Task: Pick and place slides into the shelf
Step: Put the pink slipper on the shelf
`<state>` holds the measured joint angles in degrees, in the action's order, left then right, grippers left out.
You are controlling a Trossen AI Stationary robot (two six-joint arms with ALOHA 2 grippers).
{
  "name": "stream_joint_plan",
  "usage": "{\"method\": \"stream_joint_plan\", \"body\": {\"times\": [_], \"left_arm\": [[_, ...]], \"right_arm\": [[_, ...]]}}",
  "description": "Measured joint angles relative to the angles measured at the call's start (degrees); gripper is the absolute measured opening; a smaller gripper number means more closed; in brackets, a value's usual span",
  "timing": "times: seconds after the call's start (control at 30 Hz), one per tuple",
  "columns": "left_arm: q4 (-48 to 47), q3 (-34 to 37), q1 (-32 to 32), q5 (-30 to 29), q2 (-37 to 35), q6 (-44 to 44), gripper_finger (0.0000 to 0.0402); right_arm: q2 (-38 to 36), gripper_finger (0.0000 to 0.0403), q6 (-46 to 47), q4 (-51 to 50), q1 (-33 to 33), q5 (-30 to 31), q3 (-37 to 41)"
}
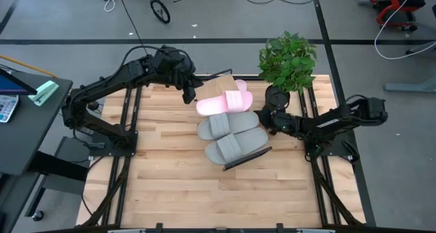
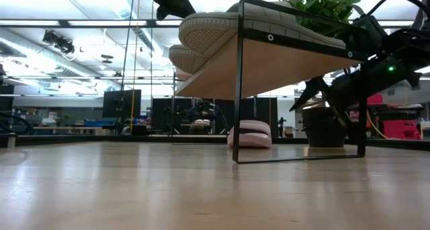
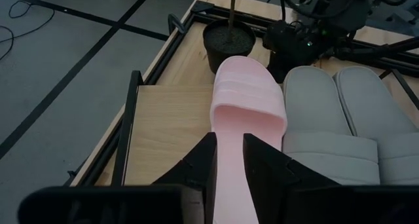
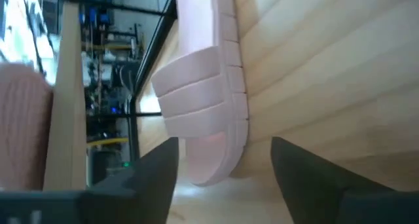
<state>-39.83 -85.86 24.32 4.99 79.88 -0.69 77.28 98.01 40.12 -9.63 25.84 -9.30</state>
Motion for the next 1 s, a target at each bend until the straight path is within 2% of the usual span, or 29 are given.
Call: {"method": "stream_joint_plan", "body": {"times": [0.17, 0.4, 0.7, 1.0], "left_arm": [[0.0, 0.0, 0.0, 0.0, 0.0, 0.0, 0.0081], [0.0, 0.0, 0.0, 0.0, 0.0, 0.0, 0.0077], [0.0, 0.0, 0.0, 0.0, 0.0, 0.0, 0.0083], [-0.1, 0.0, 0.0, 0.0, 0.0, 0.1, 0.0082]], "right_arm": [[1.5, 0.0280, 7.1, 1.1, 0.0, 1.2, -0.2], [4.6, 0.0283, 11.9, 1.3, -0.2, 2.2, -3.9], [7.3, 0.0299, 21.1, 1.5, -1.3, 1.7, -4.7], [9.0, 0.0301, 21.0, -0.3, -3.1, -0.1, -9.4]]}}
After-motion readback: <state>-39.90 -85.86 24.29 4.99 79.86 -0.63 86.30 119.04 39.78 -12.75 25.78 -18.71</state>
